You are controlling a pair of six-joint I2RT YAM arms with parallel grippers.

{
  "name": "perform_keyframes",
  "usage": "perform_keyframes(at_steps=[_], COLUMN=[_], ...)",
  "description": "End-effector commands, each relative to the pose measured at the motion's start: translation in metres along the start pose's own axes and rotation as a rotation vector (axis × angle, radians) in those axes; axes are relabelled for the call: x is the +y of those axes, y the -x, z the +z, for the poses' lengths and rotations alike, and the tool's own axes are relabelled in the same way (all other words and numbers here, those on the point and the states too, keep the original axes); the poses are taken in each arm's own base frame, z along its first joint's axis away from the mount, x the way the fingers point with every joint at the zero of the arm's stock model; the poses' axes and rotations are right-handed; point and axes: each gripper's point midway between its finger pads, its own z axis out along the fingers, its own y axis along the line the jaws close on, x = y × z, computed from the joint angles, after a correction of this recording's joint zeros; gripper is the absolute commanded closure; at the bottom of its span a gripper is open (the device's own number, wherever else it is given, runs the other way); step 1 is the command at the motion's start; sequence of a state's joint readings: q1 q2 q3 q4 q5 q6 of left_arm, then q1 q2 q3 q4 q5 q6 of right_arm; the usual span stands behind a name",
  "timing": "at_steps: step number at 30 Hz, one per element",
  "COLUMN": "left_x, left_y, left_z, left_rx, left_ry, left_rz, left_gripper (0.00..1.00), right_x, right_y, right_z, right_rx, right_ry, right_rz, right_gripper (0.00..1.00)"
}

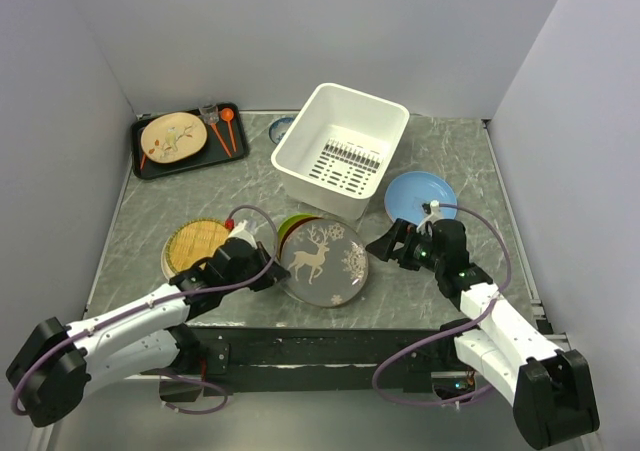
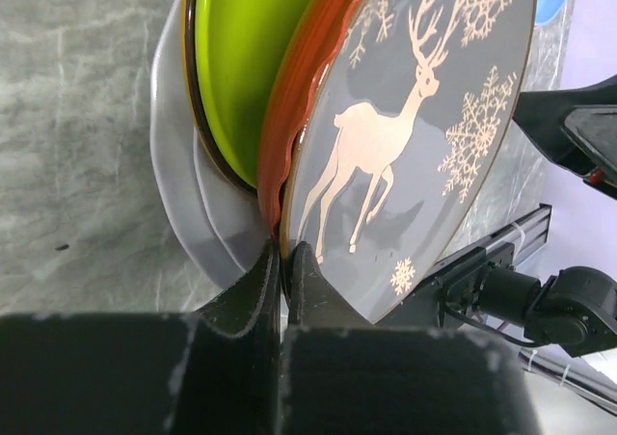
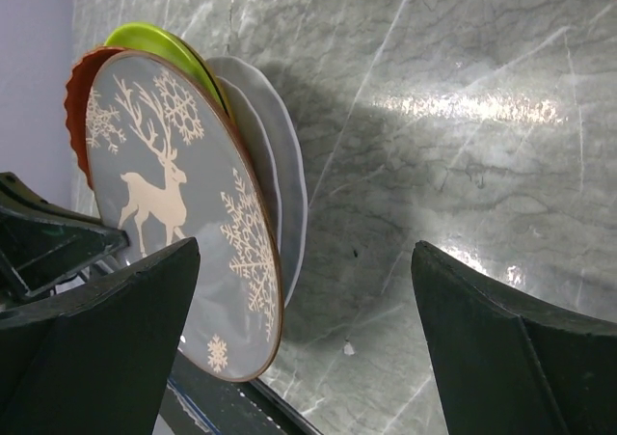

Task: Place the plates into the plastic bin on the countertop
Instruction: Pick up the plate at the center of the board.

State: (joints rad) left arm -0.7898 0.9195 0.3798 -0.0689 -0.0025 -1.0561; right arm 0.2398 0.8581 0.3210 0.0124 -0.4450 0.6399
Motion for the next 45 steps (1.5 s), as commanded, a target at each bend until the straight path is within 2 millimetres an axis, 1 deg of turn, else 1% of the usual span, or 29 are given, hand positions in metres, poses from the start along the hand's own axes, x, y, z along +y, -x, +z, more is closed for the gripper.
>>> perform_keyframes(at_steps=[1,3,4,5,6,8,9,10,12,13,16,19,25,27,28,29,32,37,40,42,45], left_x=[-0.016,-0.014,-0.019,-0.019,-0.022,-0.036,-0.040,-0.048,-0.052,-0.057,-0.058,-0.060,-0.064,-0.068,-0.068,-0.066,-0.061,-0.062,-0.064,-0.066,-0.073], left_y=[-0.002,0.003,0.006,0.007,0.008,0.015,0.014,0.019,0.020,0.022,0.023,0.024,0.025,0.027,0.027,0.032,0.032,0.028,0.027,0.028,0.032], left_z=[-0.009,-0.011,-0.015,-0.017,-0.020,-0.029,-0.033,-0.039,-0.045,-0.049,-0.053,-0.055,-0.060,-0.064,-0.066,-0.065,-0.064,-0.058,-0.057,-0.057,-0.060], left_rx=[0.004,-0.022,-0.037,-0.040,-0.046,-0.071,-0.067,-0.081,-0.076,-0.083,-0.084,-0.091,-0.107,-0.119,-0.123,-0.148,-0.159,-0.134,-0.129,-0.131,-0.148], left_ry=[-0.053,-0.040,-0.058,-0.058,-0.074,-0.132,-0.156,-0.182,-0.192,-0.207,-0.209,-0.224,-0.261,-0.286,-0.296,-0.286,-0.277,-0.275,-0.286,-0.298,-0.334], left_rz=[0.036,0.033,0.033,0.032,0.033,0.025,0.029,0.024,0.023,0.023,0.020,0.009,-0.028,-0.052,-0.058,-0.075,-0.088,-0.083,-0.084,-0.089,-0.097], left_gripper=[0.99,0.99,0.99,0.99,0.99,0.99,0.99,0.99,0.99,0.99,0.99,0.99,0.99,0.99,0.99,0.99,0.99,0.99,0.99,0.99,0.99], right_x=[0.007,0.006,0.007,0.007,0.008,0.011,0.012,0.015,0.017,0.019,0.024,0.028,0.031,0.032,0.031,0.032,0.034,0.031,0.032,0.033,0.034], right_y=[0.007,0.006,0.006,0.006,0.006,0.006,0.006,0.006,0.007,0.008,0.008,0.007,-0.003,-0.005,-0.007,-0.008,-0.015,-0.028,-0.036,-0.040,-0.042], right_z=[-0.001,-0.001,-0.001,-0.001,-0.001,-0.002,-0.002,-0.003,-0.004,-0.004,-0.005,-0.006,-0.007,-0.007,-0.008,-0.008,-0.008,-0.005,-0.005,-0.006,-0.007], right_rx=[-0.044,-0.046,-0.045,-0.046,-0.045,-0.048,-0.049,-0.048,-0.054,-0.055,-0.053,-0.049,-0.021,-0.016,-0.014,-0.014,0.001,0.037,0.058,0.070,0.071], right_ry=[0.026,0.025,0.030,0.032,0.035,0.053,0.059,0.071,0.079,0.088,0.111,0.137,0.182,0.190,0.195,0.201,0.238,0.269,0.303,0.314,0.333], right_rz=[-0.015,-0.012,-0.011,-0.010,-0.007,-0.009,-0.007,-0.009,-0.005,-0.007,-0.004,0.004,0.023,0.022,0.024,0.026,0.039,0.074,0.091,0.101,0.098], right_gripper=[0.02,0.02,0.02,0.02,0.02,0.01,0.01,0.00,0.00,0.00,0.00,0.00,0.00,0.00,0.01,0.01,0.05,0.16,0.20,0.21,0.21])
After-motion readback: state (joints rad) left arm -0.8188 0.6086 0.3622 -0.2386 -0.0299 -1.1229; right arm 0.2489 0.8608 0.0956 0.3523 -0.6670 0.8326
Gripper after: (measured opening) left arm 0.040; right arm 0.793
